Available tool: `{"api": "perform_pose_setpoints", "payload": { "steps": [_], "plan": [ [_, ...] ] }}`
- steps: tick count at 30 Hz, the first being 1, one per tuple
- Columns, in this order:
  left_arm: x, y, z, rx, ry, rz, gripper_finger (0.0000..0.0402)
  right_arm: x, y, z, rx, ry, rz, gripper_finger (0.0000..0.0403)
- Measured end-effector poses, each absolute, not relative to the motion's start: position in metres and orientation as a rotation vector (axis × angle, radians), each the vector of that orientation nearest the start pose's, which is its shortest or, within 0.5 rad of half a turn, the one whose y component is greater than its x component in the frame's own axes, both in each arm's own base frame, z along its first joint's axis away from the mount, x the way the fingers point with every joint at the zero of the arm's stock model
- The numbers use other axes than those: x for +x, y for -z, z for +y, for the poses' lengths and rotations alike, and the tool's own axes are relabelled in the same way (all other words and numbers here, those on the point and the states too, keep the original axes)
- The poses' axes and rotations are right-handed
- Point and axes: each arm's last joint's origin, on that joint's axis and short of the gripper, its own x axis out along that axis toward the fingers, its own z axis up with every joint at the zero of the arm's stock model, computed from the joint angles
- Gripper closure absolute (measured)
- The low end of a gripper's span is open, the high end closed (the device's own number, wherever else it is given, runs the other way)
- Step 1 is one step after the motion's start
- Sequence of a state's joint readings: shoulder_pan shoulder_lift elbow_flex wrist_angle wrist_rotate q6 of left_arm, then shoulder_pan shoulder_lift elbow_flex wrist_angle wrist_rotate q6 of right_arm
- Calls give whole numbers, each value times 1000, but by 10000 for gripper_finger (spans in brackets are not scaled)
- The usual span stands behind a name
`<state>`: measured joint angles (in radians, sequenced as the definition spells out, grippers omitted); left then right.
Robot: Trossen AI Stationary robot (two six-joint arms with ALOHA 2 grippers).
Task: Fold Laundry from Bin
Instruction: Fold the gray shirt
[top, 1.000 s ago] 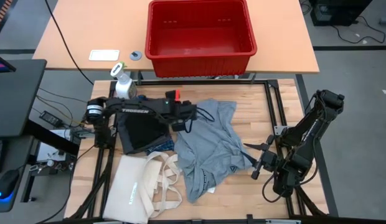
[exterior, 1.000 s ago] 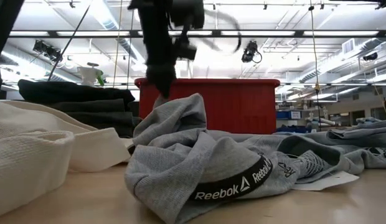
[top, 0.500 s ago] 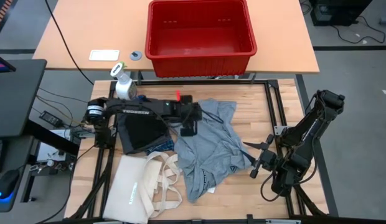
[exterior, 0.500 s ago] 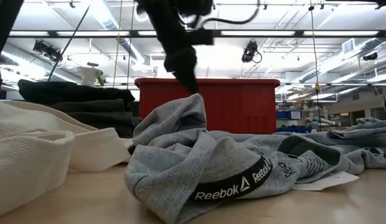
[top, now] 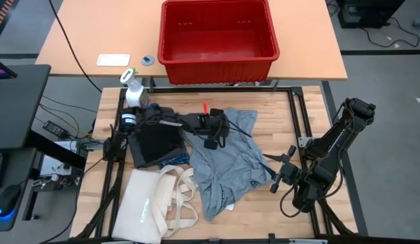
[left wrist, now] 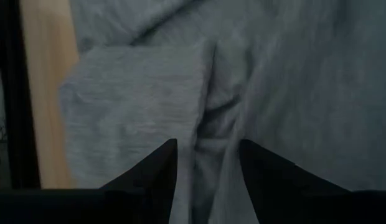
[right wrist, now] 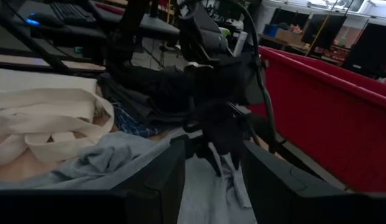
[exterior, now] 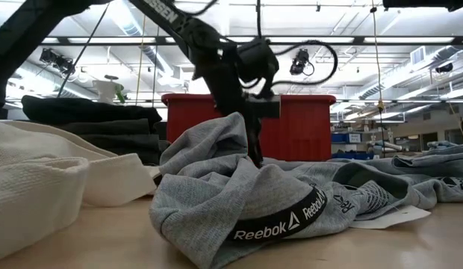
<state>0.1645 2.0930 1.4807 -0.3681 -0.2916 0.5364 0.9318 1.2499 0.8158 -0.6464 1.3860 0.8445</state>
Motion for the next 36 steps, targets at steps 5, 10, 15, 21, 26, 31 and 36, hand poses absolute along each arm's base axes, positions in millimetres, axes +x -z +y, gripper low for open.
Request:
{"api": "perform_pose_setpoints", "payload": {
  "steps": [5,10,15,21,26,31,36],
  "plan": [
    [435,-156,92,523,-184,1055,224,153,-241,159,-186,527,223,241],
    [439,-162,95,496,-227,985,224,153,-241,159,-186,527,223,241],
    [438,-162,93,501,-216,995,224,153,-241,159,-189,527,224,241],
    [435,-157,93,471,-162,1039,224,153,-241,159,-192,527,225,241],
    [438,-156,97,484,-224,1011,234,153,-241,159,-189,529,220,241],
    [437,-157,103,471,-225,1002,270,154,-241,159,-188,529,219,241],
    [433,-149,109,435,-195,1054,333,154,-242,159,-194,528,219,241]
  ]
}}
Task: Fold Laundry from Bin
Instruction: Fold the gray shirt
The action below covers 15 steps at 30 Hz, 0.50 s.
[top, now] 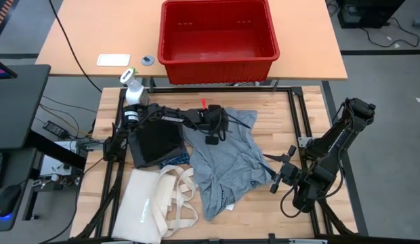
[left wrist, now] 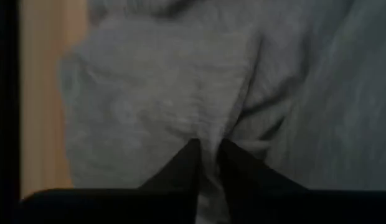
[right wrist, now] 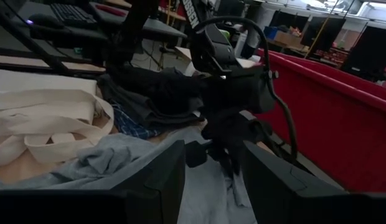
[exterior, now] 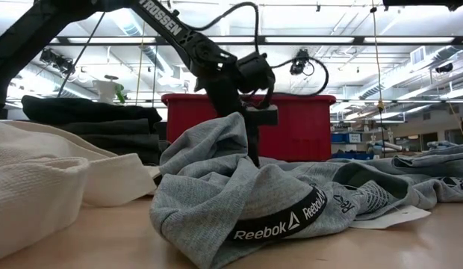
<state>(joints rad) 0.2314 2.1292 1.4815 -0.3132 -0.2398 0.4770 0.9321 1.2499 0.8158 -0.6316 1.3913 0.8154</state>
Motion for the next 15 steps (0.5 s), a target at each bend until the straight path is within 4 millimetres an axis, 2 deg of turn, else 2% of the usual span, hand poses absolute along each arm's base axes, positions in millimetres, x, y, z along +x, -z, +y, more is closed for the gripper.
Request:
{"api": "perform_pose_setpoints", "payload": {
  "steps": [4,8,11,15],
  "plan": [
    [434,-144,111,416,-210,1053,388,154,-242,159,-194,527,220,241],
    [438,-150,109,405,-229,986,394,154,-242,160,-194,524,224,241],
    [440,-176,103,404,-251,880,395,154,-242,160,-190,522,225,241],
    [432,-227,97,331,-306,731,392,154,-242,160,-188,523,223,241]
  ]
}}
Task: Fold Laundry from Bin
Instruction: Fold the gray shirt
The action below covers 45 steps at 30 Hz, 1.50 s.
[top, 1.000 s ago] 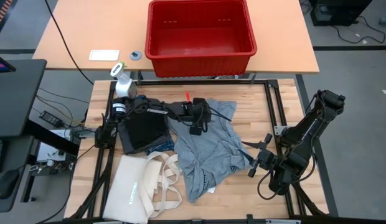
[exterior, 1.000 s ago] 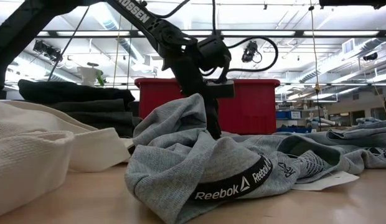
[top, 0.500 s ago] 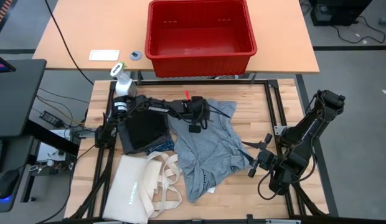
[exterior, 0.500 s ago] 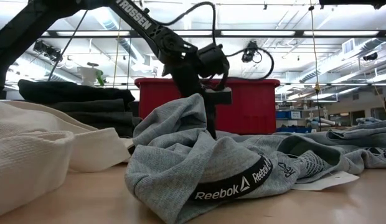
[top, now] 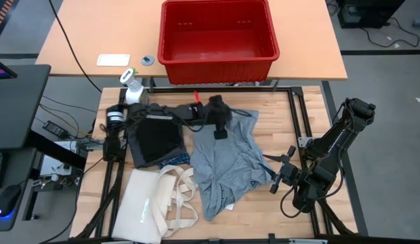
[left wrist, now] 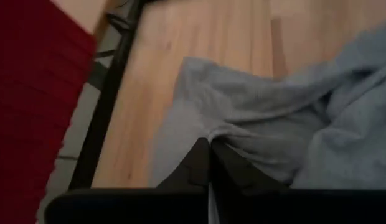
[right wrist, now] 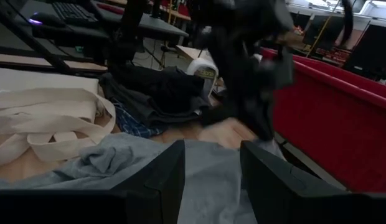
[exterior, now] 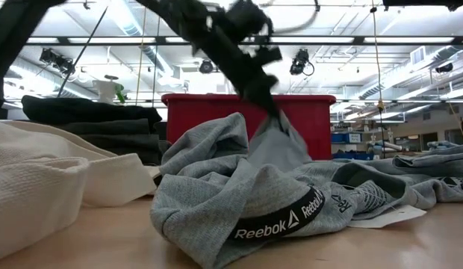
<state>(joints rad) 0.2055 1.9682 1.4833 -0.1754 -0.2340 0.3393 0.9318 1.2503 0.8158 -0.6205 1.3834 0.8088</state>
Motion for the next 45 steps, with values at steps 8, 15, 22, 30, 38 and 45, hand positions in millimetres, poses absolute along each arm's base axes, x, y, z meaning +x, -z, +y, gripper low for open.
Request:
{"api": "perform_pose_setpoints", "payload": {
  "steps": [8,15,22,30,38,45],
  "plan": [
    [402,-282,97,191,-378,654,386,155,-242,161,-175,525,215,241],
    [374,-290,132,327,-744,808,386,157,-241,163,-154,517,221,241],
    [348,-283,181,298,-978,928,386,159,-241,161,-146,517,234,241],
    [332,-269,200,127,-841,1022,363,167,-237,157,-44,480,324,241],
    [335,-276,182,296,-774,1081,250,204,-215,151,-124,487,462,241],
    [330,-313,133,341,-665,985,189,234,-202,140,-176,493,509,241]
  ]
}}
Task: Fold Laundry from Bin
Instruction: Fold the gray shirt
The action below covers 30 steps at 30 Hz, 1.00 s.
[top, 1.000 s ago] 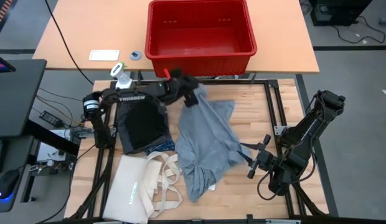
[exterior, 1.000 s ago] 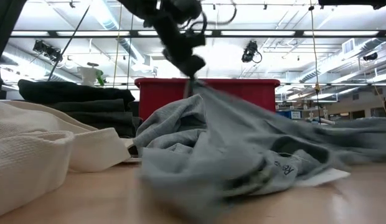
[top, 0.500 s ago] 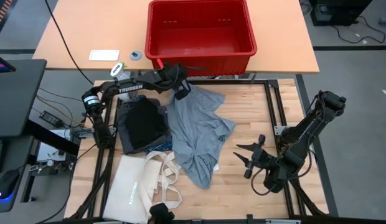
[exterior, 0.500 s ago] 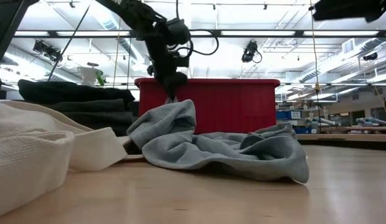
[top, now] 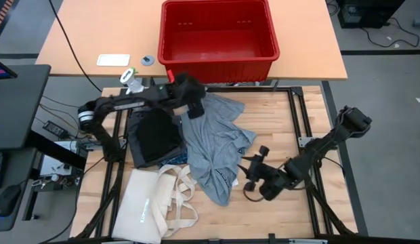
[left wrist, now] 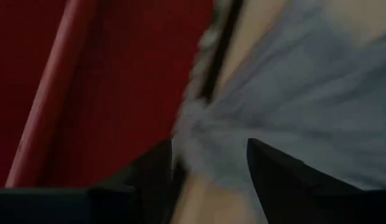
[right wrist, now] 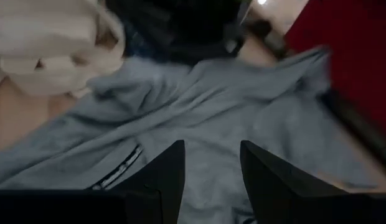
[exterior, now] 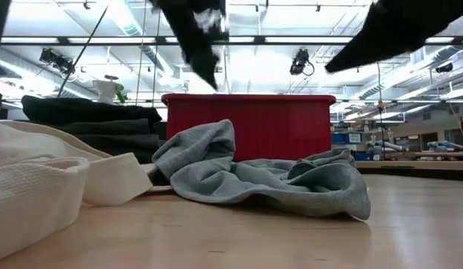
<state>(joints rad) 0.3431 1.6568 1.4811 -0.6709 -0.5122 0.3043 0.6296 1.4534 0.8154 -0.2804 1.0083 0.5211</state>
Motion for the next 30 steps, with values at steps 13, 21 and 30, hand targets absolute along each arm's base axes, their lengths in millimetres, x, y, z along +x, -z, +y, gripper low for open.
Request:
{"api": "perform_pose_setpoints", "payload": {
  "steps": [13,21,30],
  "plan": [
    [293,-262,-11,378,-199,434,220,268,-164,92,-122,531,778,241],
    [263,-219,-48,278,-139,356,221,279,-157,64,-275,500,890,214],
    [246,-208,-83,299,-92,297,221,291,-129,37,-265,533,1009,190]
  ]
}}
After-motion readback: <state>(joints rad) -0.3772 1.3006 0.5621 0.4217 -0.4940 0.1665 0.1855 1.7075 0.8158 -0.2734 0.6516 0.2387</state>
